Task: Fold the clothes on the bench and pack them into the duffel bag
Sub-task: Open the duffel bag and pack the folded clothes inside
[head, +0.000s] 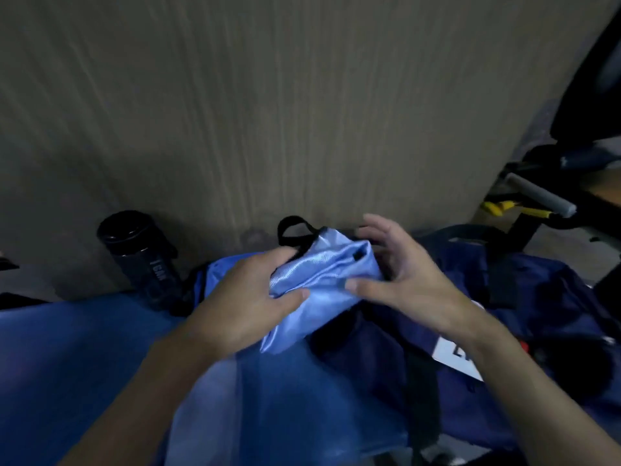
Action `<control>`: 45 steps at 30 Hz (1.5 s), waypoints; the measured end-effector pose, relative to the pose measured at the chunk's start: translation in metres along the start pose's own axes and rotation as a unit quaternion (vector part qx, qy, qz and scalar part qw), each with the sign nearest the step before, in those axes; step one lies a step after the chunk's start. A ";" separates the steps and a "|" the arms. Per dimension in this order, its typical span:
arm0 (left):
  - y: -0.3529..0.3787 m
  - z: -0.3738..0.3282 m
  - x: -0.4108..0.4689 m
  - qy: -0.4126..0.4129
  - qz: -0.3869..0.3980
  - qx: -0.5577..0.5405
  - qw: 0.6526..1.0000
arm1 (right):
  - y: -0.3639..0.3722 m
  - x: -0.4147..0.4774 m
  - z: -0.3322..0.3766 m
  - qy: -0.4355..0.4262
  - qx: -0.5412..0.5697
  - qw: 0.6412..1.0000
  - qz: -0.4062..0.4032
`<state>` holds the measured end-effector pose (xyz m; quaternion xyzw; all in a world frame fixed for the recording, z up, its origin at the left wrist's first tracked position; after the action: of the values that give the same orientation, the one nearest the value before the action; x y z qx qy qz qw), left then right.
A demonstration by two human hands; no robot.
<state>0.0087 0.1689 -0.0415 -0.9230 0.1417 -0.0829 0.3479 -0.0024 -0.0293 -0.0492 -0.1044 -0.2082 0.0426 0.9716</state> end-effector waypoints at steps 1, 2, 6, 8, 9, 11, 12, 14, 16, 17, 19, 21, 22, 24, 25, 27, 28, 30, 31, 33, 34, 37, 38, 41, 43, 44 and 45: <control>0.004 -0.016 0.001 0.026 0.031 0.054 0.998 | -0.005 -0.010 0.003 -0.009 -0.039 0.998 0.044; 0.010 -0.030 0.002 0.052 0.061 0.108 0.991 | -0.009 -0.020 0.006 -0.017 -0.062 0.995 0.074; 0.047 -0.080 0.003 0.115 0.154 0.269 0.944 | -0.034 -0.063 0.006 -0.009 -0.112 0.992 0.049; 0.065 -0.097 0.002 0.123 0.181 0.301 0.928 | -0.051 -0.083 0.004 0.010 -0.123 0.992 -0.003; 0.073 -0.104 0.001 0.125 0.192 0.307 0.924 | -0.059 -0.091 0.003 0.013 -0.105 0.994 -0.027; 0.087 -0.114 0.003 0.123 0.201 0.304 0.923 | -0.070 -0.105 0.002 -0.001 -0.060 0.997 -0.057; 0.093 -0.117 0.005 0.122 0.202 0.299 0.925 | -0.075 -0.111 0.000 -0.007 -0.046 0.996 -0.073; 0.103 -0.120 0.009 0.110 0.208 0.286 0.929 | -0.088 -0.123 -0.004 -0.012 -0.022 0.993 -0.115; 0.109 -0.124 0.011 0.087 0.219 0.262 0.936 | -0.104 -0.135 -0.005 -0.015 -0.002 0.988 -0.157; 0.113 -0.128 0.011 0.079 0.226 0.248 0.939 | -0.111 -0.140 -0.004 -0.013 0.004 0.986 -0.168; 0.124 -0.138 0.013 0.080 0.243 0.242 0.936 | -0.124 -0.149 -0.004 -0.004 0.000 0.988 -0.156; 0.136 -0.151 0.013 0.091 0.264 0.266 0.923 | -0.135 -0.157 -0.004 0.008 -0.046 0.992 -0.121; 0.143 -0.157 0.013 0.100 0.275 0.281 0.914 | -0.140 -0.160 -0.003 0.015 -0.069 0.992 -0.107; 0.156 -0.170 0.012 0.116 0.290 0.301 0.901 | -0.145 -0.167 0.002 0.022 -0.104 0.991 -0.080; 0.163 -0.177 0.011 0.122 0.297 0.306 0.896 | -0.144 -0.169 0.005 0.019 -0.118 0.991 -0.066; 0.177 -0.191 0.009 0.137 0.311 0.305 0.890 | -0.137 -0.172 0.009 0.007 -0.143 0.989 -0.046; 0.183 -0.197 0.009 0.142 0.314 0.303 0.889 | -0.135 -0.173 0.009 -0.002 -0.157 0.987 -0.044; 0.191 -0.204 0.011 0.139 0.317 0.282 0.895 | -0.138 -0.178 0.007 -0.014 -0.192 0.980 -0.060; 0.193 -0.204 0.013 0.135 0.320 0.260 0.901 | -0.142 -0.181 0.006 -0.016 -0.206 0.976 -0.072; 0.198 -0.203 0.018 0.147 0.309 0.214 0.915 | -0.155 -0.190 -0.001 0.004 -0.220 0.971 -0.099; 0.201 -0.201 0.021 0.158 0.292 0.200 0.922 | -0.163 -0.196 -0.006 0.024 -0.218 0.969 -0.115; 0.213 -0.191 0.028 0.185 0.232 0.174 0.939 | -0.189 -0.216 -0.026 0.082 -0.240 0.947 -0.195; 0.220 -0.187 0.029 0.190 0.216 0.183 0.940 | -0.198 -0.224 -0.032 0.098 -0.249 0.936 -0.229; 0.247 -0.170 0.028 0.215 0.190 0.287 0.914 | -0.214 -0.242 -0.044 0.140 -0.233 0.916 -0.296; 0.266 -0.157 0.026 0.224 0.192 0.373 0.880 | -0.219 -0.250 -0.048 0.154 -0.223 0.912 -0.307; 0.273 -0.149 0.025 0.222 0.196 0.410 0.863 | -0.221 -0.252 -0.049 0.155 -0.220 0.911 -0.312; 0.277 -0.143 0.026 0.218 0.200 0.438 0.849 | -0.221 -0.253 -0.049 0.152 -0.216 0.911 -0.316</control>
<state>-0.0593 -0.1267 -0.1184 -0.5852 0.3441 -0.2640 0.6852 -0.2038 -0.2858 -0.1446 -0.2456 -0.0846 -0.3288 0.9080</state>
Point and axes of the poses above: each hand's wrist, its own x-axis towards the middle knuckle, its own y-axis out of the palm, z = x × y, the point moved 6 cm from there along x, towards the middle knuckle, and after that the axes turned 12 degrees about -y, right-handed, at the moved point
